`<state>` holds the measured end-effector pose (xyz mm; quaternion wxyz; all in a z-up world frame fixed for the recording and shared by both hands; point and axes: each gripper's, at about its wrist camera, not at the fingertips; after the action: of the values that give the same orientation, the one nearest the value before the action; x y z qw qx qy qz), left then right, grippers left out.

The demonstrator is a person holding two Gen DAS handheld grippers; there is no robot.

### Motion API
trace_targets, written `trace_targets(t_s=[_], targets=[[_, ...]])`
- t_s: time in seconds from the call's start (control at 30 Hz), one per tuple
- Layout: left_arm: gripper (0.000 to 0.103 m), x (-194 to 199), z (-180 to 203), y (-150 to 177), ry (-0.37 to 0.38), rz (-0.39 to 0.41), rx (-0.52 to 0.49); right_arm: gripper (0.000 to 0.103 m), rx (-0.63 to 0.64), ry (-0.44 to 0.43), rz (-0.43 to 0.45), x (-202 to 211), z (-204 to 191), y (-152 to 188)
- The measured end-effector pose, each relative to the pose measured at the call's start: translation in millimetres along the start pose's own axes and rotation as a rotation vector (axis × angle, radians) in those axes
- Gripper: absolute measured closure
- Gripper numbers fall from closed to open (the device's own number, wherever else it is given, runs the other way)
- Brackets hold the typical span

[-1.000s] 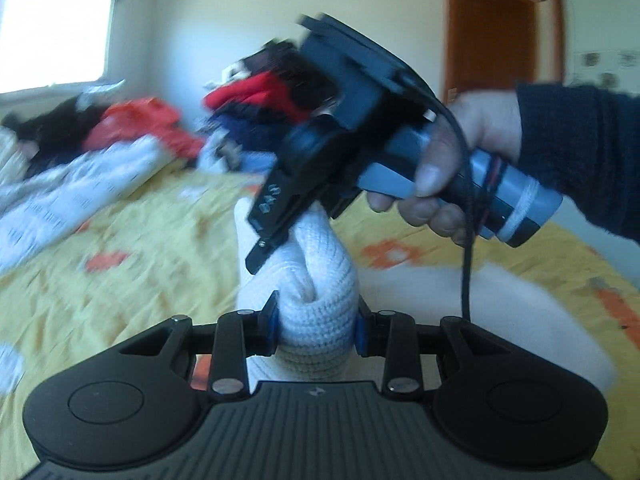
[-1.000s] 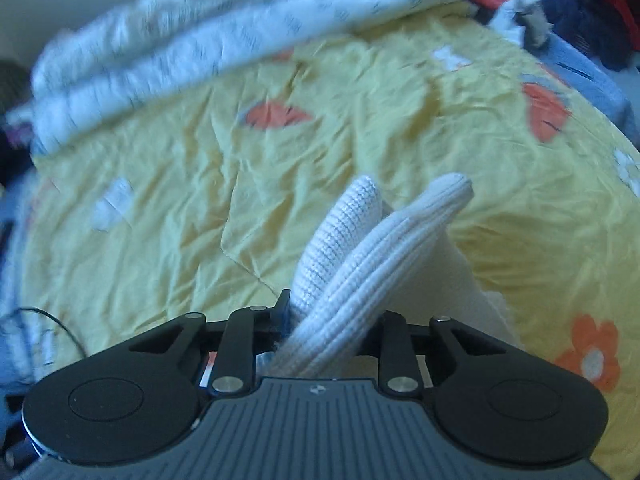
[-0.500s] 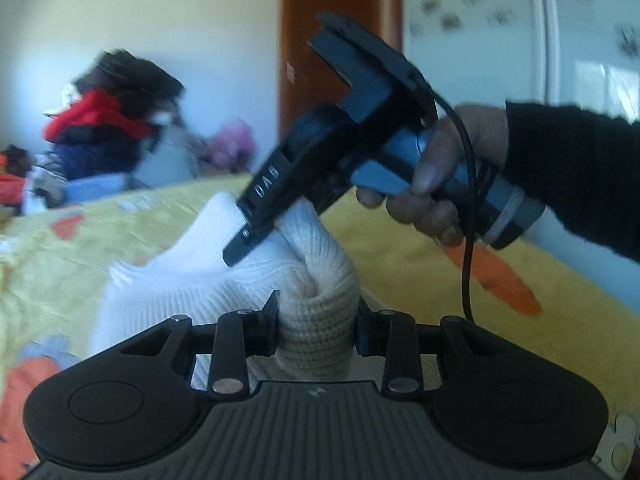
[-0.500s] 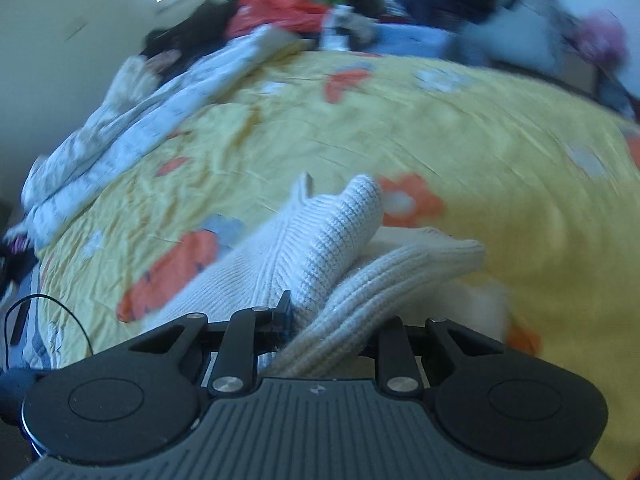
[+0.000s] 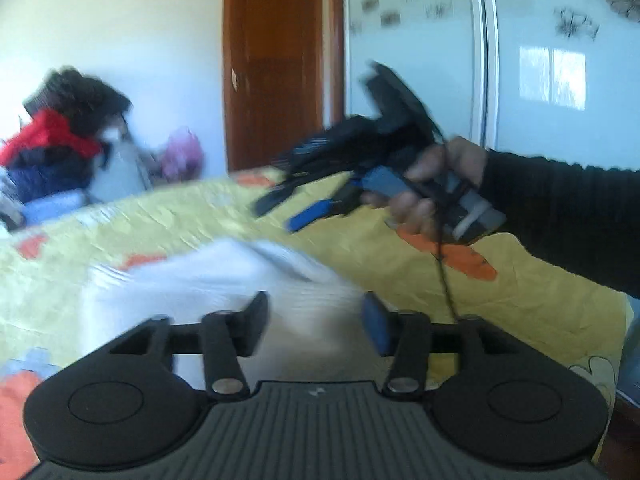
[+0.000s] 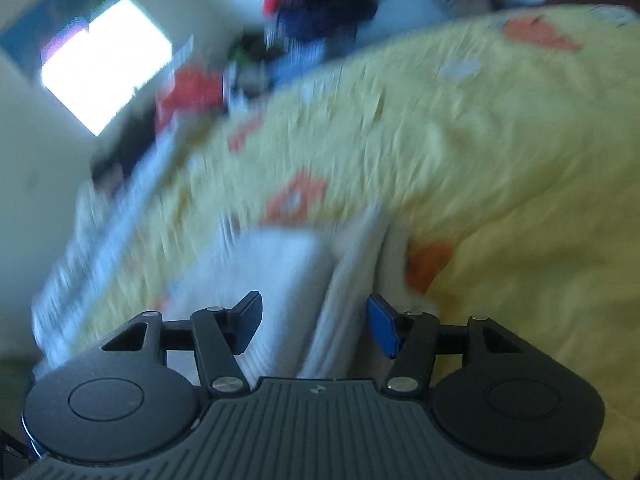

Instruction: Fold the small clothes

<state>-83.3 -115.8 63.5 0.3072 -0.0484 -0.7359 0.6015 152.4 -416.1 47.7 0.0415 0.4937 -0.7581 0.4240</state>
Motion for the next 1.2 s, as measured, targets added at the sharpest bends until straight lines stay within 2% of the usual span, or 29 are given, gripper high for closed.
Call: trace_targets(t_s=[0.03,0.1,0.23,0.37,0.4,0.43,0.47,0.53,0.7,0.8,0.87,0.93,1.0,1.07,1.13,1.2], targets=[[0.03,7.5,-7.1,5.3,-0.029,0.011,-0.018,0.041,0.008,-0.007,0.031,8.4,-3.7,-1.5],[0.028,15.0,-15.4,19.9,-0.113,-0.009,-0.085,0.041,0.023,-0.036,0.025,11.2,-10.8,-3.4],[0.028,9.7,-30.6,49.8,-0.197,-0.122,-0.113,0.04,0.109,0.002,-0.107,-21.8,-30.2,1.9],[0.028,5.5,-29.3,57.8,-0.236,-0.107,-0.125,0.04,0.129,0.067,-0.205,-59.1,-30.9,10.8],[0.028,2.8,-28.6,56.9,-0.241,-0.093,-0.126,0.048,0.125,0.075,-0.227,-67.4,-29.8,13.4],[0.027,-0.6,-27.1,57.7,-0.248,-0.078,-0.137,0.063,0.127,0.076,-0.241,-75.2,-29.1,16.6],[0.026,-6.9,-23.0,58.1,-0.26,-0.067,-0.162,0.066,0.145,0.076,-0.231,-75.1,-32.1,22.9],[0.027,-13.4,-17.1,54.6,-0.264,-0.058,-0.196,0.087,0.181,0.069,-0.205,-70.3,-39.4,25.6],[0.039,-6.1,-22.7,44.6,-0.196,-0.045,-0.153,0.088,0.202,0.058,-0.113,-28.8,-39.6,18.3],[0.038,-13.8,-18.0,46.9,-0.196,-0.035,-0.181,0.088,0.116,0.096,-0.143,-29.8,-10.4,31.3],[0.037,-18.8,-17.1,49.2,-0.207,-0.036,-0.192,0.085,0.085,0.077,-0.106,-29.1,-4.5,41.2],[0.036,-14.5,-19.2,46.2,-0.199,-0.041,-0.183,0.068,0.059,0.078,-0.078,-23.1,-8.7,45.3],[0.036,-12.1,-32.4,39.9,-0.177,-0.058,-0.137,0.062,0.055,0.087,-0.059,-13.7,-16.1,49.1],[0.035,5.7,-49.4,32.5,-0.118,-0.065,-0.031,0.054,0.068,0.083,-0.025,2.3,-25.2,53.4],[0.032,22.2,-72.4,25.5,-0.055,-0.05,0.105,0.03,0.087,0.078,0.006,17.5,-30.1,56.0],[0.016,29.7,-101.9,18.8,-0.011,-0.036,0.251,0.018,0.085,0.083,0.037,29.2,-25.8,56.7]])
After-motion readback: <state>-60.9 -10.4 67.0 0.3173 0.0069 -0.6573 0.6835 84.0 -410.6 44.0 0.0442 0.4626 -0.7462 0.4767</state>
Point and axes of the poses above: each gripper's, at about its wrist camera, not at the fingertips, and x roughly against the way its jaws point, z to its right, y to its underside, and after that the axes turned 8 degrees about -y, right-handed
